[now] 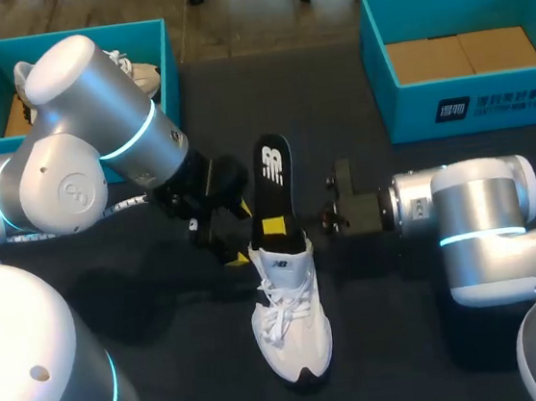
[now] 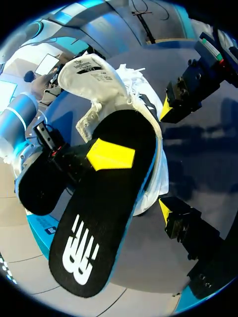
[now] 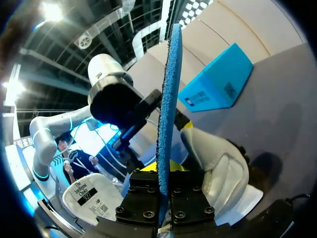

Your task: Take the shoe out of the shoebox, open the shoe tongue, remove and reinsert the insole, then place the shoe into the shoebox

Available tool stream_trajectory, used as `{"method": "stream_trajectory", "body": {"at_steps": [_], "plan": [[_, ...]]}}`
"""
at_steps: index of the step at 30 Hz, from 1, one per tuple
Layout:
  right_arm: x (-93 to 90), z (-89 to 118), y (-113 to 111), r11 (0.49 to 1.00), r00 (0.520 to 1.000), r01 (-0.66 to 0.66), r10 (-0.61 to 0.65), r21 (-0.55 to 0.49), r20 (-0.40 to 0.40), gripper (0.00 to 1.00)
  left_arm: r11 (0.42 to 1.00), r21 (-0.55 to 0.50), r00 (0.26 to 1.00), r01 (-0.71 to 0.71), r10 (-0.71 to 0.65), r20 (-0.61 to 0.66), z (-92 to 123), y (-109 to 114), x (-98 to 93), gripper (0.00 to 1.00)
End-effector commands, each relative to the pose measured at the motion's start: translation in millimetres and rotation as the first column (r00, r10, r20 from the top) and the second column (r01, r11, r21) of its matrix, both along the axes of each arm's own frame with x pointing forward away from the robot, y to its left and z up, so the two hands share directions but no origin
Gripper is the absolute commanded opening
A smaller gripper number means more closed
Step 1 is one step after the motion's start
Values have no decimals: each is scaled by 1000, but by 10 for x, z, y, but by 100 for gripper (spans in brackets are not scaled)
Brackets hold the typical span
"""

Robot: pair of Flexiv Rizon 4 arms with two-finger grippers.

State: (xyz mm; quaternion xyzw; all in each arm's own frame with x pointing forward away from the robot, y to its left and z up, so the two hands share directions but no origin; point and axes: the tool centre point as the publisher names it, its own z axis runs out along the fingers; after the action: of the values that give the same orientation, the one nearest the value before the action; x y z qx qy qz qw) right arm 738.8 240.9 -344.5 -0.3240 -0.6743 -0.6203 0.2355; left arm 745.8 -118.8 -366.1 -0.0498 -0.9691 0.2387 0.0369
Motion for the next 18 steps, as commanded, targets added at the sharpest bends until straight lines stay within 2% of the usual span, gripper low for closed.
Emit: {"method": "stream_trajectory", "body": {"at_steps": [1,7,8,9,10,12,18], "plan": [[-114,-79,38,1000,1000,2,-3,-18,-18,0,1000,-1,1000,-1,1,2,-10,-2,-6,100],[-152,-61,42,1000,1000,-2,1,-28,-19,0,1000,-1,1000,-1,1,2,-10,-2,-6,100],[-149,-44,43,1000,1000,-2,2,-28,-13,4,1000,-1,1000,-1,1,2,-10,-2,-6,100],[-145,-27,46,1000,1000,-3,2,-29,-7,17,1000,-1,1000,-1,1,2,-10,-2,-6,100],[-143,-7,48,1000,1000,-5,5,-28,2,26,1000,-1,1000,-1,1,2,-10,-2,-6,100],[-136,29,56,1000,1000,-9,10,-29,16,34,1000,-1,1000,-1,1,2,-10,-2,-6,100],[-113,148,74,999,998,-25,27,-35,57,33,1000,-1,1000,-1,1,2,-10,-2,-6,100]]}}
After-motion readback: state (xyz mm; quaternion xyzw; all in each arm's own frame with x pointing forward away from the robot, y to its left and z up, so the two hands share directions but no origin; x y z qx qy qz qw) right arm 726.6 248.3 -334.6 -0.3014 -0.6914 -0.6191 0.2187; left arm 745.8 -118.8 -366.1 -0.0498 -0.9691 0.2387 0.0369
